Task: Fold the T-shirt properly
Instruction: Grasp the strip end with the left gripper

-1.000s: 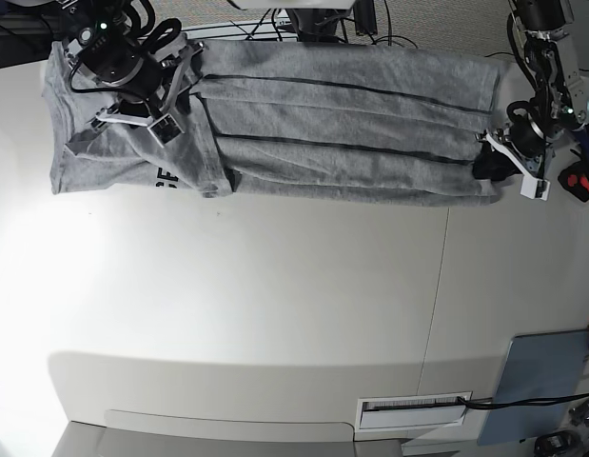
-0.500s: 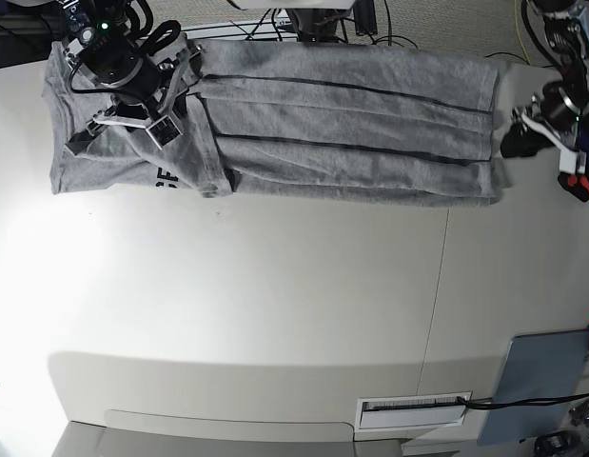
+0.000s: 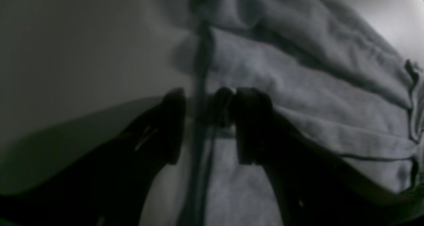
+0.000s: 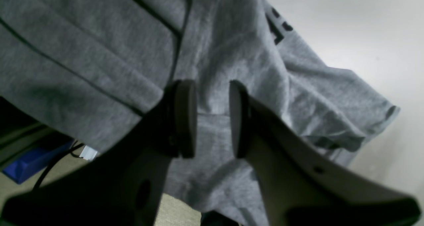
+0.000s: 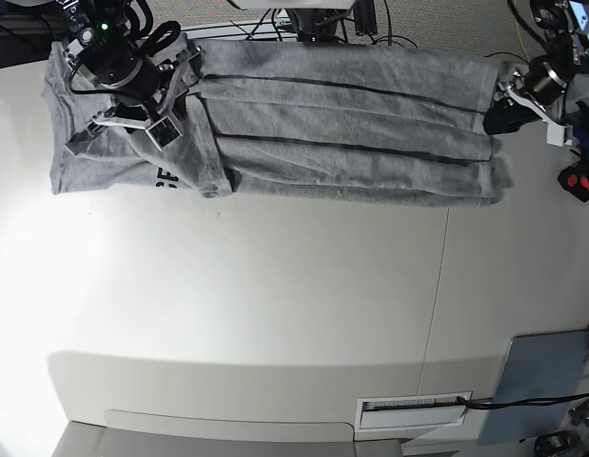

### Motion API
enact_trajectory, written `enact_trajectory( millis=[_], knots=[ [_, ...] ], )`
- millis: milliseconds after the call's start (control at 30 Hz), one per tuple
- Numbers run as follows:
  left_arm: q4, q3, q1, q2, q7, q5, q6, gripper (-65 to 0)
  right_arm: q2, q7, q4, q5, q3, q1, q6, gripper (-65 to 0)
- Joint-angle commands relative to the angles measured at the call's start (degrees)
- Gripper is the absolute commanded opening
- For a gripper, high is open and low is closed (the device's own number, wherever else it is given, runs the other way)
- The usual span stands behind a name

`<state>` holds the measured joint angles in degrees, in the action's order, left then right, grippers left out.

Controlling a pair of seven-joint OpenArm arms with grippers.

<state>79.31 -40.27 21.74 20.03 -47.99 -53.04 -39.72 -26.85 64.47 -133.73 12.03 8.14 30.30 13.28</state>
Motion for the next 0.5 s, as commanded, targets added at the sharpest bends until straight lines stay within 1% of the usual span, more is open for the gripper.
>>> enact_trajectory(
  millis=[0,100,233,467],
  knots=[
    [0.8,-0.4,0.2,0.5,0.0,-0.2,-0.3,-39.0,-0.7,-1.0,-0.8,-0.1,-0.4,0.0,-0.2,-47.7],
    [0.8,-0.4,0.2,-0.1,-0.2,-1.2,-0.3,-39.0,-0.7,-1.0,-0.8,-0.1,-0.4,0.0,-0.2,-47.7],
    [0.8,-0.4,0.2,-0.4,-1.9,-4.9,-0.3,-39.0,-0.7,-1.0,-0.8,-0.1,-0.4,0.0,-0.2,-47.7],
    [0.8,-0.4,0.1,-2.8,-1.6,-5.3,-0.3,-39.0,-0.8,-1.0,-0.8,-0.1,-0.4,0.0,-0.3,-47.7]
  ],
)
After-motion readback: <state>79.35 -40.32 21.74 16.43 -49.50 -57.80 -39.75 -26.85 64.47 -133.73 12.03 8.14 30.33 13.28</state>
